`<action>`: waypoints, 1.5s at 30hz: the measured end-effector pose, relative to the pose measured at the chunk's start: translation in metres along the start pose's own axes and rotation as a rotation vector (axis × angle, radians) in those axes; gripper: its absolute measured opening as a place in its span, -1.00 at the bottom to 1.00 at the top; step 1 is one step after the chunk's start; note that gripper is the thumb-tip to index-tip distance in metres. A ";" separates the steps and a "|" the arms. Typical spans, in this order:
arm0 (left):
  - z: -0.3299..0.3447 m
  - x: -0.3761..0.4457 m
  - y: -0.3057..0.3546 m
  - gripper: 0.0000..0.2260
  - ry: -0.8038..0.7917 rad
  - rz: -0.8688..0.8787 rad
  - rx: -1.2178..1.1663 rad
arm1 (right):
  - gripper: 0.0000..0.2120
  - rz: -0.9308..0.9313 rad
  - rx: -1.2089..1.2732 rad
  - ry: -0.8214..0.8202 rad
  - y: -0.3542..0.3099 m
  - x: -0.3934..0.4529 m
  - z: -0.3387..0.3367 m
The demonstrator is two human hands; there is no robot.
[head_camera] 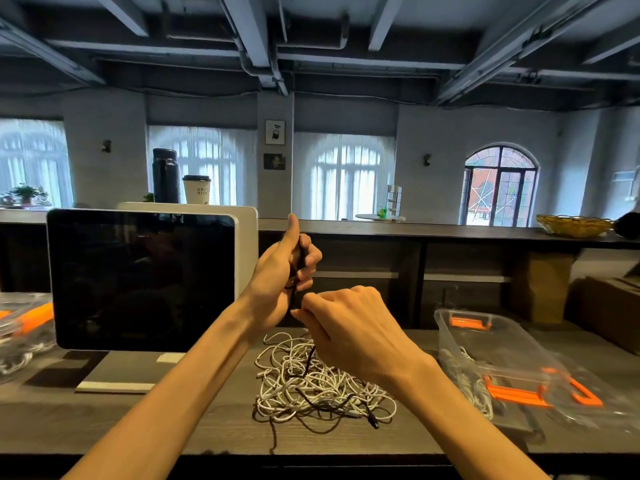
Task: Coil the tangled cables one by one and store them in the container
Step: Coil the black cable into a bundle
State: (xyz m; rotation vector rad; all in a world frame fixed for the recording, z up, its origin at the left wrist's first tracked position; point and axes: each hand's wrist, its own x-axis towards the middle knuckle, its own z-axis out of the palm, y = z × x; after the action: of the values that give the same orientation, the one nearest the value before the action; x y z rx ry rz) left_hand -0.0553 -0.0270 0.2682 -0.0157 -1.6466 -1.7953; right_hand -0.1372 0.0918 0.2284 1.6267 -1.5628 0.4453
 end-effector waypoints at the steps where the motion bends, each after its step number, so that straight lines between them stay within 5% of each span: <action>1: 0.002 -0.001 0.000 -0.60 -0.017 -0.020 -0.006 | -0.74 -0.020 0.014 0.007 0.001 -0.001 -0.001; 8: 0.009 -0.006 0.005 -0.41 -0.158 -0.236 -0.101 | -0.66 -0.022 0.146 0.066 0.010 -0.007 -0.006; 13: 0.015 -0.014 0.003 -0.27 -0.279 -0.316 0.254 | -0.72 0.021 0.308 0.202 0.014 -0.003 -0.012; 18: 0.007 -0.018 -0.003 -0.11 -0.485 -0.449 0.208 | -0.76 0.190 0.485 0.320 0.025 0.000 -0.015; 24: 0.000 -0.015 -0.019 -0.28 -0.749 -0.462 -0.067 | -0.88 0.351 0.838 0.092 0.036 0.005 -0.032; 27: -0.003 -0.012 -0.021 -0.52 -0.734 -0.395 0.030 | -0.91 0.406 0.982 -0.044 0.045 -0.001 -0.038; 36: 0.015 -0.014 -0.029 -0.63 -0.531 -0.353 0.357 | -0.96 0.374 0.767 -0.278 0.050 -0.002 -0.042; 41: 0.011 -0.004 -0.029 -0.62 -0.408 -0.334 0.355 | -0.78 0.571 0.892 -0.043 0.055 -0.008 -0.023; 45: 0.008 -0.008 -0.038 -0.62 -0.483 -0.366 0.055 | -0.73 0.706 1.179 0.051 0.061 -0.016 -0.010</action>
State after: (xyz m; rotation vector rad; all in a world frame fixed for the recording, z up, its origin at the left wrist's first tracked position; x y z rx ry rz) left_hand -0.0708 -0.0176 0.2330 -0.1413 -2.1474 -2.1368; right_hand -0.1951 0.1161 0.2414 1.7046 -1.9317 2.0592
